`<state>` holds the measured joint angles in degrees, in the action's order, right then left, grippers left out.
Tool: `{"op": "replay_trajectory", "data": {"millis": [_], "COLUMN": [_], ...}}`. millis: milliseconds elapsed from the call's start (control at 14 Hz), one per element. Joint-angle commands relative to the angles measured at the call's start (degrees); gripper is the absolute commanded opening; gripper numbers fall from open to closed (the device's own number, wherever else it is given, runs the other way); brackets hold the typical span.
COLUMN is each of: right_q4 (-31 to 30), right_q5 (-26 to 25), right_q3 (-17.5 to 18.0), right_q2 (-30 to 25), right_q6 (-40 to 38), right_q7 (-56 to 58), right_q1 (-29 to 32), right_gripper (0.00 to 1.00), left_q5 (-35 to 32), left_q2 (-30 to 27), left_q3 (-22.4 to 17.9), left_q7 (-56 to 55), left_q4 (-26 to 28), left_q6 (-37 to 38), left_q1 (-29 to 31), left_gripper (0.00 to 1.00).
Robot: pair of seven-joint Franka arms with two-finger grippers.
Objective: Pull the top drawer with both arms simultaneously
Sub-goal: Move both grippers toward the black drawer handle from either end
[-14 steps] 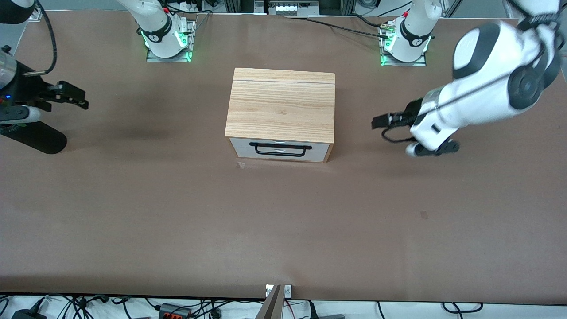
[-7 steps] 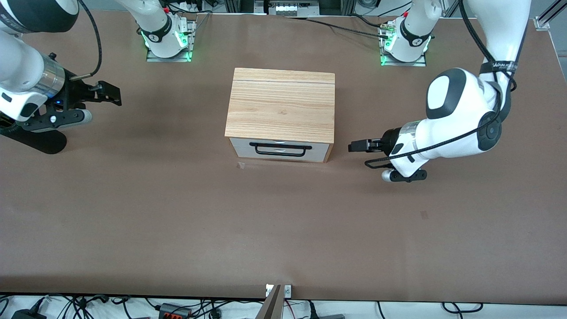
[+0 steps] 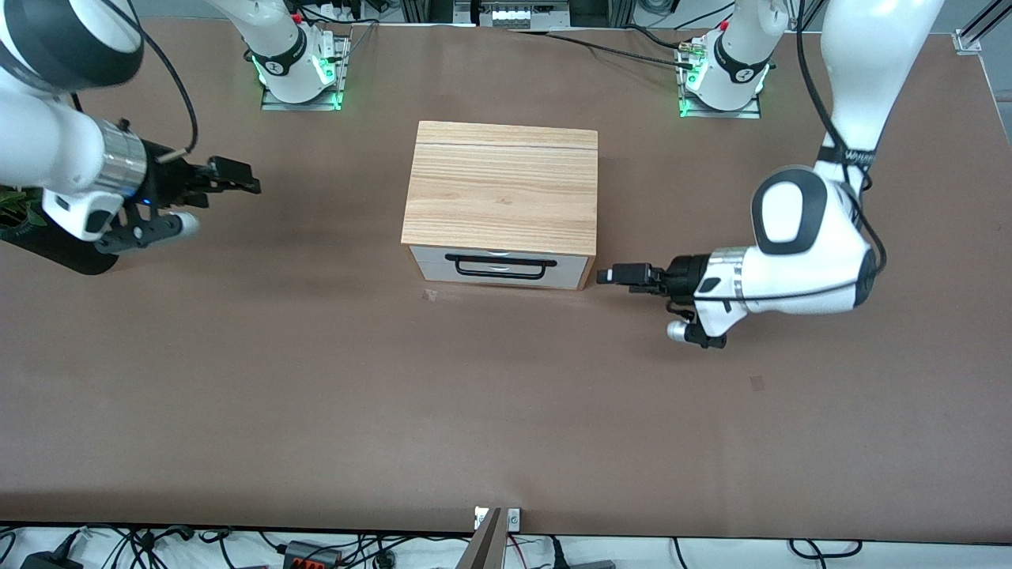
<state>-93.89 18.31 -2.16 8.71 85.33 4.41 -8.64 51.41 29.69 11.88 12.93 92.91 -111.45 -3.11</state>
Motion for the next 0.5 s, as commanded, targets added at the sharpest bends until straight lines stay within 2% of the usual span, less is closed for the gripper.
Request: {"op": "replay_trajectory", "data": {"millis": [0,214,429], "right_q4": [0.82,0.12,-2.35], "right_q5": [10.39,20.41,34.03], "right_q3": [-0.12,0.05,0.23], "right_q2": [3.94,9.38,14.92], "right_q6": [-0.52,3.24,9.05], "right_q7": [0.42,6.99,15.96], "right_q1": [0.12,-0.49,-1.9], "right_gripper": [1.0,1.0,1.0], "left_q5": [3.96,8.33,14.05], "left_q2": [2.74,7.38,10.55], "left_q3": [0.33,0.33,0.33], "left_q7": [6.74,17.36,29.05], "left_q4": [-1.86,-4.57,-4.67], "left_q6": [0.27,0.36,0.18], "left_q1": [0.82,1.26,1.17], "left_gripper": [1.0,1.0,1.0]}}
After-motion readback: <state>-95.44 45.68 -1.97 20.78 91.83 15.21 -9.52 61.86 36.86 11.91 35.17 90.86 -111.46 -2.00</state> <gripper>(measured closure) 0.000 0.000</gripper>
